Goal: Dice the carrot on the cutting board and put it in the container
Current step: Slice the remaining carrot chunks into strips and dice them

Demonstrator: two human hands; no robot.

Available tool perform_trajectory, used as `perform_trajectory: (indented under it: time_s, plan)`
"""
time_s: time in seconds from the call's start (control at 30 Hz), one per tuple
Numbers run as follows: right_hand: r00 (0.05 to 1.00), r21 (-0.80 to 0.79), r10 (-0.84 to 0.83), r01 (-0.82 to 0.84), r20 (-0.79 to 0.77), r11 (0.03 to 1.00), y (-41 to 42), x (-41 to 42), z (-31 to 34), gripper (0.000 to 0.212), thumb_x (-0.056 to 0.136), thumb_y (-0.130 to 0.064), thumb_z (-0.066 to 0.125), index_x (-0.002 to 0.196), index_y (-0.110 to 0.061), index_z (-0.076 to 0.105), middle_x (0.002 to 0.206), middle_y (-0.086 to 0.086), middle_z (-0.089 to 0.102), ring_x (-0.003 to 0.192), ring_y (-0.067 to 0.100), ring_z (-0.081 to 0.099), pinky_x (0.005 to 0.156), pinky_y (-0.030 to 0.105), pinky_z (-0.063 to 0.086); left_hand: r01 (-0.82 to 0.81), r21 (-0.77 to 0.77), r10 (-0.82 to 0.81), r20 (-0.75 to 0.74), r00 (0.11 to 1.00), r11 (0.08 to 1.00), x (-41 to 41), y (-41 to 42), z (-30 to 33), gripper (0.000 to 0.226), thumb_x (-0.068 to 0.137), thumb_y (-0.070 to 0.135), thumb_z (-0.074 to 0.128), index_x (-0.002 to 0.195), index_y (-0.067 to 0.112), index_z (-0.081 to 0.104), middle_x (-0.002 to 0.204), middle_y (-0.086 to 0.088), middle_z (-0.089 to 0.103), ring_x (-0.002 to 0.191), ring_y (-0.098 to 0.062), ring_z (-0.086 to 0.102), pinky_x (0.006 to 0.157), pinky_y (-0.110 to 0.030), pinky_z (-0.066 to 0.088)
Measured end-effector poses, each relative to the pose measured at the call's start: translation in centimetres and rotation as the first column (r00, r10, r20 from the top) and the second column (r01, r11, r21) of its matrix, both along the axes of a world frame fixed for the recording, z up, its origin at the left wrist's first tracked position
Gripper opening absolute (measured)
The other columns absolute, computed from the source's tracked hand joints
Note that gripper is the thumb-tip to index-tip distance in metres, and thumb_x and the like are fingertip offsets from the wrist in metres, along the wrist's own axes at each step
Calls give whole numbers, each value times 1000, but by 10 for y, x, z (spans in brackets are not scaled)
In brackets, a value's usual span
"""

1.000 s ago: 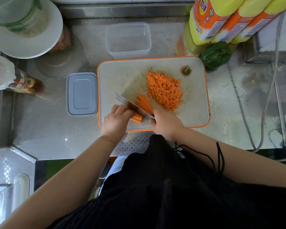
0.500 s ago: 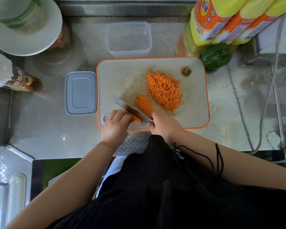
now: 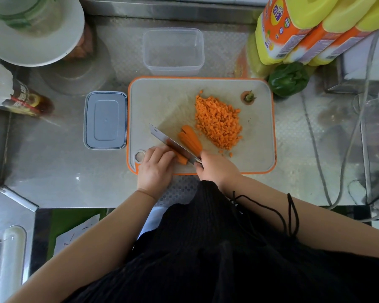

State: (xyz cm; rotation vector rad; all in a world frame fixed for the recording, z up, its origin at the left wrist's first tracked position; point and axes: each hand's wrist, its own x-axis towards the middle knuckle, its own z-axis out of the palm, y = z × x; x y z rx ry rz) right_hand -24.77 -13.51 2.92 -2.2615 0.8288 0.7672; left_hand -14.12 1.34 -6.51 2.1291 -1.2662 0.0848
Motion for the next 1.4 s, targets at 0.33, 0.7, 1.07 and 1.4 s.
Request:
perform_trajectory:
  time_s: [0.33, 0.7, 1.07, 1.4]
  plan:
    - [996, -47, 92, -92, -4, 995, -4, 6, 24, 24, 100, -32, 39, 84, -15, 42, 68, 0, 45, 68, 24, 50, 57, 32, 34, -34, -24, 34, -12, 999, 999, -4, -2, -7, 12, 93, 12, 62, 94, 2, 69, 99, -16, 64, 93, -33, 54, 87, -39, 45]
    - [981, -52, 176, -181, -82, 982, -5, 22, 24, 25, 99, -19, 45, 75, -11, 47, 66, 1, 44, 55, 17, 43, 50, 29, 35, -34, -18, 33, -28, 999, 999, -2, -1, -9, 8, 88, 5, 69, 95, 1, 71, 100, -15, 65, 95, -33, 55, 89, -38, 46]
    - [991, -26, 100, -102, -85, 994, -1, 24, 11, 27, 101, -25, 41, 80, -10, 49, 68, 3, 49, 59, 19, 48, 48, 30, 34, -35, -23, 35, -16, 999, 999, -2, -1, -10, 8, 88, 1, 64, 95, 3, 69, 102, -16, 66, 97, -32, 54, 87, -39, 47]
    - [999, 17, 44, -44, -7, 999, -17, 18, 11, 38, 100, -39, 41, 71, -15, 42, 66, 2, 50, 60, 20, 49, 48, 31, 29, -47, -35, 46, -8, 999, 998, -2, -1, -8, 13, 87, -2, 59, 97, 6, 63, 100, -17, 65, 99, -32, 52, 89, -39, 46]
